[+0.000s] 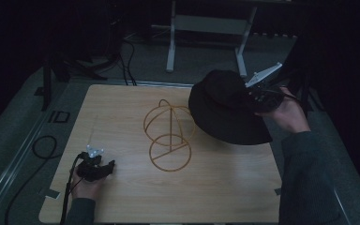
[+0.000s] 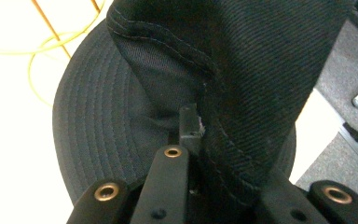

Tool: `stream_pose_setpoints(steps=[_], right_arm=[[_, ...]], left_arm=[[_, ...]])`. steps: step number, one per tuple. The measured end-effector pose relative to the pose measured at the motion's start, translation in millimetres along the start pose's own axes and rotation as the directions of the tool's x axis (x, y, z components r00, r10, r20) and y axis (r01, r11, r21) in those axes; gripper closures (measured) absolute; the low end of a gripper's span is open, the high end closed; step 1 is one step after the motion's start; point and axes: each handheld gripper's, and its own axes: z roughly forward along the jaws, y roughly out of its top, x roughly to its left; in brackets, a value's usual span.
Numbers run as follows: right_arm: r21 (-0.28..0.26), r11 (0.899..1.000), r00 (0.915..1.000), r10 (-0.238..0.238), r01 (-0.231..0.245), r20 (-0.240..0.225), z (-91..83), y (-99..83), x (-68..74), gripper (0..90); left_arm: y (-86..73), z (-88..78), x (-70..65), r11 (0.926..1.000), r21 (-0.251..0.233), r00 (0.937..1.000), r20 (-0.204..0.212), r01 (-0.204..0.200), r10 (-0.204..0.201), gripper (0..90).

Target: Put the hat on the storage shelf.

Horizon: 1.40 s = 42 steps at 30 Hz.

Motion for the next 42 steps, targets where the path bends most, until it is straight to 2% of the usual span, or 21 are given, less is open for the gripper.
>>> stream_pose_setpoints(steps=[9, 16, 24, 31, 37, 42], right_arm=[[-0.033, 0.999, 0.9998, -0.018, 0.018, -0.005, -18.1, 5.8, -1.3, 88.2], [-0.054, 0.998, 0.9996, -0.025, 0.025, -0.012, -24.4, 7.8, -1.4, 88.2], [-0.112, 0.993, 0.9985, -0.03, 0.025, -0.044, -35.9, 8.2, -1.7, 88.2], [-0.139, 0.99, 0.9976, -0.042, 0.034, -0.056, -40.4, 9.9, -0.6, 88.2], [-0.151, 0.987, 0.9962, -0.065, 0.056, -0.059, -44.9, 13.4, 3.2, 88.2], [-0.186, 0.979, 0.9908, -0.104, 0.086, -0.087, -49.6, 15.7, 7.2, 88.2]], left_arm=[[0.0, -0.1, -0.1, 1.0, 0.0, 1.0, 0.0, 0.0, 0.0, 43.5], [0.0, -0.1, 0.0, 1.0, 0.0, 1.0, -0.001, -0.002, 0.002, 43.5], [-0.1, 0.0, 0.0, 1.0, -0.001, 1.0, 0.001, 0.0, 0.0, 43.5], [-0.2, -0.1, 0.0, 1.0, -0.001, 1.0, 0.001, -0.001, 0.001, 43.4], [0.1, -0.1, 0.0, 1.0, 0.002, 1.0, 0.001, -0.001, 0.001, 43.4], [0.0, -0.1, 0.0, 1.0, 0.0, 1.0, 0.0, -0.001, 0.001, 43.4]])
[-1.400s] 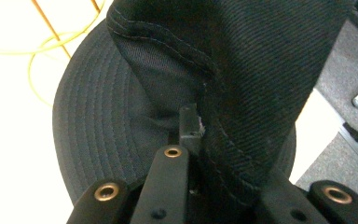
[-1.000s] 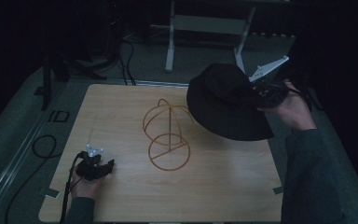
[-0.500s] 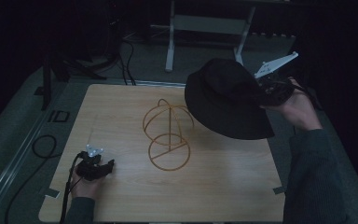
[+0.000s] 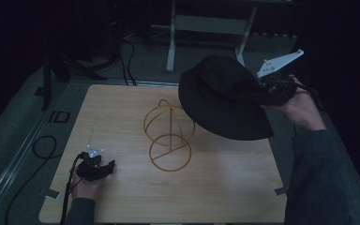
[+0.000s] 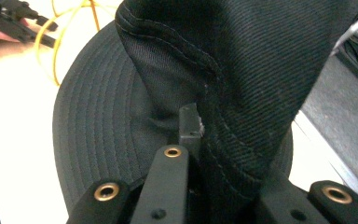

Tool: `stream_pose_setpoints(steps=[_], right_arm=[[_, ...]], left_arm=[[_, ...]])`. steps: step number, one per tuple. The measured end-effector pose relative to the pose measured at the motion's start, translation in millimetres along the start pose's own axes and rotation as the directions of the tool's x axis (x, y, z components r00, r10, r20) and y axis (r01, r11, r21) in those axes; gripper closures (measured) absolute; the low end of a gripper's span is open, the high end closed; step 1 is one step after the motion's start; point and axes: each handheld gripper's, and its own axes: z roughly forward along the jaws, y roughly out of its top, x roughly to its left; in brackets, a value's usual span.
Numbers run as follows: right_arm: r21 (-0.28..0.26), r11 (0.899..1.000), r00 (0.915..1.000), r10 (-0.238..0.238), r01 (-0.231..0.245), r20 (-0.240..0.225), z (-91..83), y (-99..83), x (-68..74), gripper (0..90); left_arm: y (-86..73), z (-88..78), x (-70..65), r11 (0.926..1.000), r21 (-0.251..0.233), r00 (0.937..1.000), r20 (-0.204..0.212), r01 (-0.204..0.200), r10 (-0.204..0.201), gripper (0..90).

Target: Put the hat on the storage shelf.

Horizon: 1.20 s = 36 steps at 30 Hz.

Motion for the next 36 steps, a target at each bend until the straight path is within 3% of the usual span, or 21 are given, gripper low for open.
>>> stream_pose_setpoints(steps=[17, 29, 36], right_arm=[[-0.049, 0.996, 0.9963, -0.076, 0.074, -0.04, -0.2, 12.8, 14.5, 88.2], [-0.11, 0.992, 0.9959, -0.074, 0.068, -0.051, -10.6, 14.3, 15.5, 88.1], [-0.088, 0.992, 0.9923, -0.099, 0.092, -0.074, -0.1, 18.9, 22.4, 88.0]], left_arm=[[0.2, 0.0, 0.1, 1.0, 0.002, 1.0, 0.002, 0.0, 0.0, 43.5], [0.4, 0.0, 0.0, 1.0, 0.003, 1.0, 0.0, 0.0, 0.0, 43.4], [0.5, 0.0, 0.0, 1.0, 0.004, 1.0, 0.0, 0.0, 0.0, 43.4]])
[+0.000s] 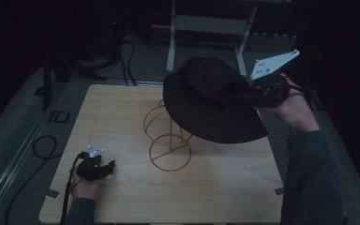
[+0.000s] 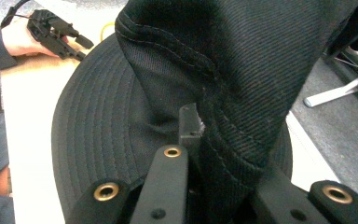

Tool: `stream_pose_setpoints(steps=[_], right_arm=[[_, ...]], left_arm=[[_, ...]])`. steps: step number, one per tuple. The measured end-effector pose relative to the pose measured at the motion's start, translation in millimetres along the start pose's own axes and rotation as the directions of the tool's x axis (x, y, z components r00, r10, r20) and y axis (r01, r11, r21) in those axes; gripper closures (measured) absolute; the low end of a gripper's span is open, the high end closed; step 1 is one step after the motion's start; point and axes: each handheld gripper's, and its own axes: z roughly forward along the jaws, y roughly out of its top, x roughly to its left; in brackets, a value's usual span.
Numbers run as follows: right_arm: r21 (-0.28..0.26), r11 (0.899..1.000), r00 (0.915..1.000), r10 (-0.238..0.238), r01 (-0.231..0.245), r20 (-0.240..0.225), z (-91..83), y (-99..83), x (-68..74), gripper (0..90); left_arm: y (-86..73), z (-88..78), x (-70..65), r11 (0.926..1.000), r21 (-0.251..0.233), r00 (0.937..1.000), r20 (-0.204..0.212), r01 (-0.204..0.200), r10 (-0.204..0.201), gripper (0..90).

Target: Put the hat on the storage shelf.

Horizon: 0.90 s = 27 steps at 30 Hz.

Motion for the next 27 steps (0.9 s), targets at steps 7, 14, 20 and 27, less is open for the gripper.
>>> stream_pose_setpoints(steps=[7, 14, 20, 27], right_arm=[[-0.003, 1.0, 0.9996, -0.009, 0.009, -0.027, 12.8, 7.5, 4.1, 87.9], [-0.015, 0.999, 0.9968, -0.037, 0.036, -0.071, 24.9, 13.6, 13.9, 87.5], [-0.009, 0.999, 0.9932, -0.048, 0.047, -0.106, 38.3, 18.1, 20.2, 86.8], [0.02, 0.997, 0.9844, -0.066, 0.07, -0.163, 57.7, 21.9, 28.2, 84.8]], left_arm=[[0.2, -0.1, 0.3, 1.0, 0.002, 1.0, 0.003, -0.002, 0.002, 43.4], [0.4, -0.1, 0.4, 1.0, 0.003, 1.0, 0.002, -0.004, 0.004, 43.4], [0.5, 0.0, 0.3, 1.0, 0.003, 1.0, 0.002, -0.004, 0.004, 43.4], [0.6, 0.1, 0.3, 1.0, 0.002, 1.0, 0.003, -0.004, 0.004, 43.4]])
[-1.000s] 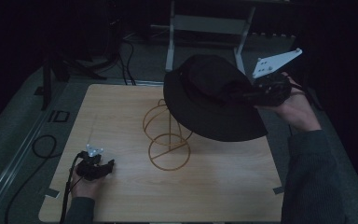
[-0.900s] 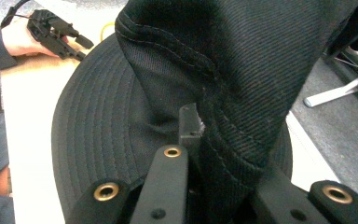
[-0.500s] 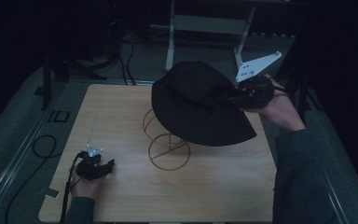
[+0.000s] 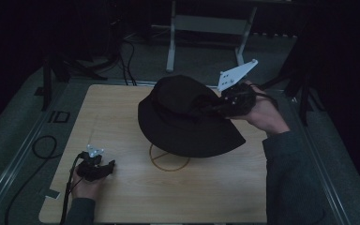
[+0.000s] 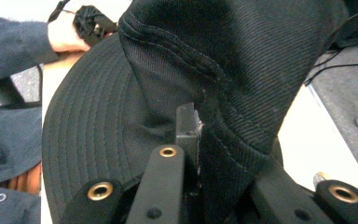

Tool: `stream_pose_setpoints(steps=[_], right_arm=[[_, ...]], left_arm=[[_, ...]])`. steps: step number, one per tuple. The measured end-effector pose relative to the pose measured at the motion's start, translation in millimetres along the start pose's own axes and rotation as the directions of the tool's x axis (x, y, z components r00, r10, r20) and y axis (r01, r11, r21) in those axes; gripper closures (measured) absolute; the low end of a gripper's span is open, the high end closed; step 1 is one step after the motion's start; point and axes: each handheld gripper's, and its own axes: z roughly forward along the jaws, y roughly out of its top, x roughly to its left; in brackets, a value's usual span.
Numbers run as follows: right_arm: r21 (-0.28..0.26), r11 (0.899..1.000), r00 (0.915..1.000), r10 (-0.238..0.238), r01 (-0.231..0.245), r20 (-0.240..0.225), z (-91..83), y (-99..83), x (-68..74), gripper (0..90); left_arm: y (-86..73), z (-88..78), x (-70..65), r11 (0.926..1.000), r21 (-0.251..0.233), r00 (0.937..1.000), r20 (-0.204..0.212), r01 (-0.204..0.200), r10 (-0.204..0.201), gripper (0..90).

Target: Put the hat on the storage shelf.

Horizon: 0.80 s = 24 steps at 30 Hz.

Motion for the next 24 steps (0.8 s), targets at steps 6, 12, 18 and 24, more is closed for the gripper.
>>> stream_pose_setpoints(steps=[6, 12, 18, 24], right_arm=[[0.026, 1.0, 0.9998, 0.002, -0.001, -0.019, 12.1, 1.2, 0.8, 83.7], [0.083, 0.997, 0.9994, 0.005, -0.002, -0.033, 31.0, 2.1, 0.8, 81.5], [0.142, 0.99, 0.9994, 0.012, -0.008, -0.031, 49.7, 3.7, 1.7, 76.6], [0.148, 0.987, 0.9981, 0.06, -0.061, 0.011, 59.3, 3.8, -2.8, 53.9]], left_arm=[[0.1, 0.0, -0.1, 1.0, 0.001, 1.0, 0.0, 0.0, 0.0, 43.4], [0.2, 0.3, -0.5, 1.0, 0.0, 1.0, 0.001, 0.001, -0.001, 43.3], [0.4, 0.2, -0.4, 1.0, 0.002, 1.0, 0.002, 0.001, -0.001, 43.3], [0.5, 0.2, -0.4, 1.0, 0.003, 1.0, 0.003, 0.0, 0.0, 43.3]])
